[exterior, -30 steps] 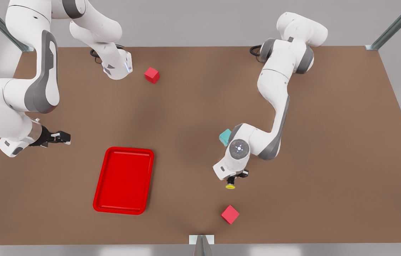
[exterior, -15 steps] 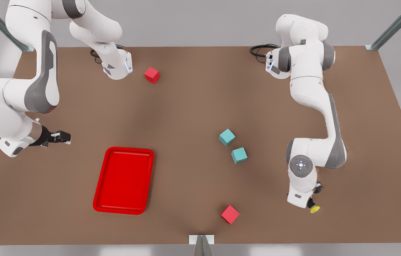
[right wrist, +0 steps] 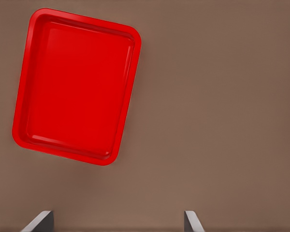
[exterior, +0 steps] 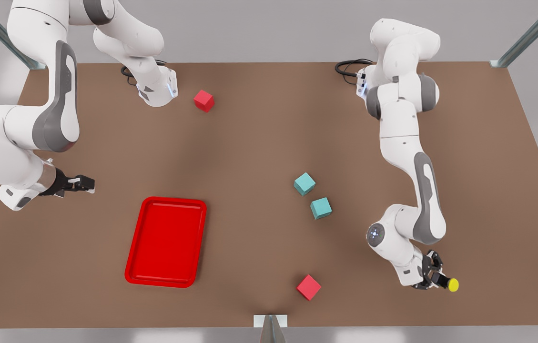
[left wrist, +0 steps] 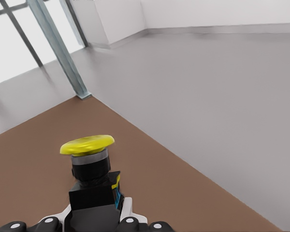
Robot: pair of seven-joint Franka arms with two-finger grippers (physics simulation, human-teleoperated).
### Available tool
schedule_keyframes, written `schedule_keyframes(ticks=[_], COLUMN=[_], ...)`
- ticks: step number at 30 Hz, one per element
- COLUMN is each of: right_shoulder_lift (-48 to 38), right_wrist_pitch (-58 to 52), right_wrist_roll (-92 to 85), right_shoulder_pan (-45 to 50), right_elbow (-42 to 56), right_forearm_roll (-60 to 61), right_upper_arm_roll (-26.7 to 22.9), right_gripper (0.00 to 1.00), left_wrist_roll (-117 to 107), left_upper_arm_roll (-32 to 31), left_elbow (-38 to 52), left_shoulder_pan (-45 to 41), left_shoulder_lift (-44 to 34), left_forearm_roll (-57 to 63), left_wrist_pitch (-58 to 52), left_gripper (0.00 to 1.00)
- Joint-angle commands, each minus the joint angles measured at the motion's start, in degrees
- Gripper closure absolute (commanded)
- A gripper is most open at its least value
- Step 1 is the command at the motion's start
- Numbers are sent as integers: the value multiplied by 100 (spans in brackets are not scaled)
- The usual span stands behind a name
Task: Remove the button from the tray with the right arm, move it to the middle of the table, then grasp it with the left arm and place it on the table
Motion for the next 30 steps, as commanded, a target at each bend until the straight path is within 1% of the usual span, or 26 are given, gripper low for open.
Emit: schedule_keyframes(ticks=[1,5,6,8,12,20,30], right_shoulder_lift=[-7,-7,-7,-7,-7,-7,-7], right_wrist_pitch=[-8,-8,-8,-8,-8,-17,-8], right_wrist_roll=[-17,-17,-17,-17,-17,-17,-17], right_shoulder_pan=[9,9,9,9,9,9,9], right_elbow=[3,3,3,3,3,3,3], right_forearm_roll=[4,12,4,4,4,12,12], right_upper_arm_roll=[0,0,0,0,0,0,0], right_gripper=[0,0,0,0,0,0,0], left_wrist_roll=[-4240,-4600,-4636,-4724,-4803,-4820,-4820], left_upper_arm_roll=[110,189,189,382,382,373,365], left_elbow=[3,12,12,12,-14,-23,-84], left_shoulder_pan=[20,-24,-15,-33,-138,-165,-252], left_shoulder_lift=[87,351,395,597,772,1098,1203], left_forearm_roll=[114,939,1063,1247,1555,1731,1854], left_wrist_pitch=[610,540,540,531,470,479,461], left_gripper=[75,75,75,75,75,75,74])
